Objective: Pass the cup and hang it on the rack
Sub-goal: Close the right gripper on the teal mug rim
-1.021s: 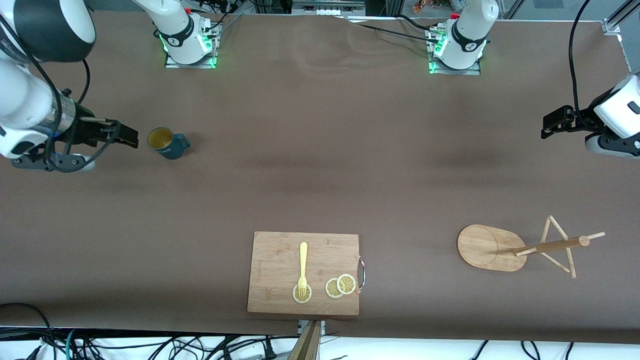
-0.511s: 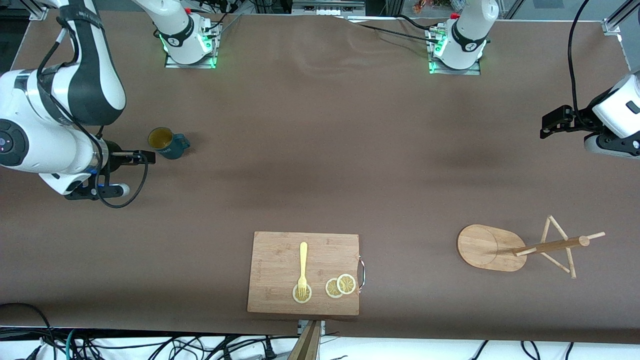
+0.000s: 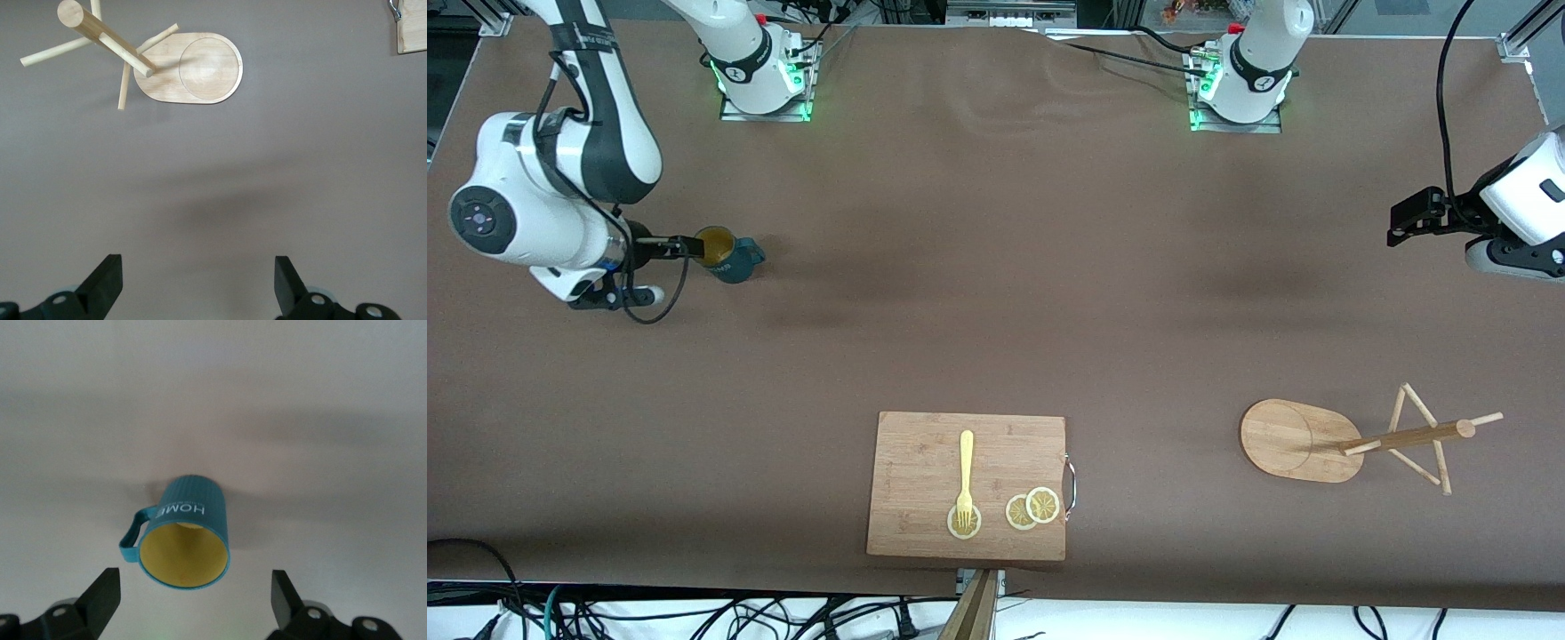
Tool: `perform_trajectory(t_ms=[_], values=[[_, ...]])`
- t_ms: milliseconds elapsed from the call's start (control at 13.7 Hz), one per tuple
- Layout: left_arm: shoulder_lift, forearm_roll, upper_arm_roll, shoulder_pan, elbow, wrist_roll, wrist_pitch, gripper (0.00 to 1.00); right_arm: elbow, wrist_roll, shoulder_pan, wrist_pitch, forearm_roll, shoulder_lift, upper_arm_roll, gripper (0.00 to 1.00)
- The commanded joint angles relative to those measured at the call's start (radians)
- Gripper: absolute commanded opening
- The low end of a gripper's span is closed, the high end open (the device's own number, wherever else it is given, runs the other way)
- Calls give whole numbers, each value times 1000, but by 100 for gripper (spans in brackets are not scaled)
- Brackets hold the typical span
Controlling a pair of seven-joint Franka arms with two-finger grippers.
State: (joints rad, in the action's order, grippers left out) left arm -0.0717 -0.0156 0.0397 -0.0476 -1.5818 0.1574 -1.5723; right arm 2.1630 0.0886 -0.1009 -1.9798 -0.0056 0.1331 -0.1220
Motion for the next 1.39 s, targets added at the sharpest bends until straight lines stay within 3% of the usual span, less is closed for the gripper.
perform_trajectory(t_ms=[0, 438, 876, 948, 1240, 1313], values=[[0, 12, 0, 2, 14, -10, 12, 100, 121, 45, 1, -82, -1, -59, -2, 100], [0, 12, 0, 0, 14, -10, 12, 100, 173, 184, 1, -223, -1, 0, -76, 100], [0, 12, 0, 0, 14, -10, 12, 100, 176, 188, 1, -274, 7, 46, -80, 89], [0, 12, 0, 0, 14, -10, 12, 100, 176, 186, 1, -280, 9, 62, -80, 79], [0, 12, 0, 0, 14, -10, 12, 100, 173, 159, 1, -275, 87, 89, -80, 13], [0, 12, 0, 0, 14, -10, 12, 100, 172, 152, 1, -275, 93, 91, -80, 0]])
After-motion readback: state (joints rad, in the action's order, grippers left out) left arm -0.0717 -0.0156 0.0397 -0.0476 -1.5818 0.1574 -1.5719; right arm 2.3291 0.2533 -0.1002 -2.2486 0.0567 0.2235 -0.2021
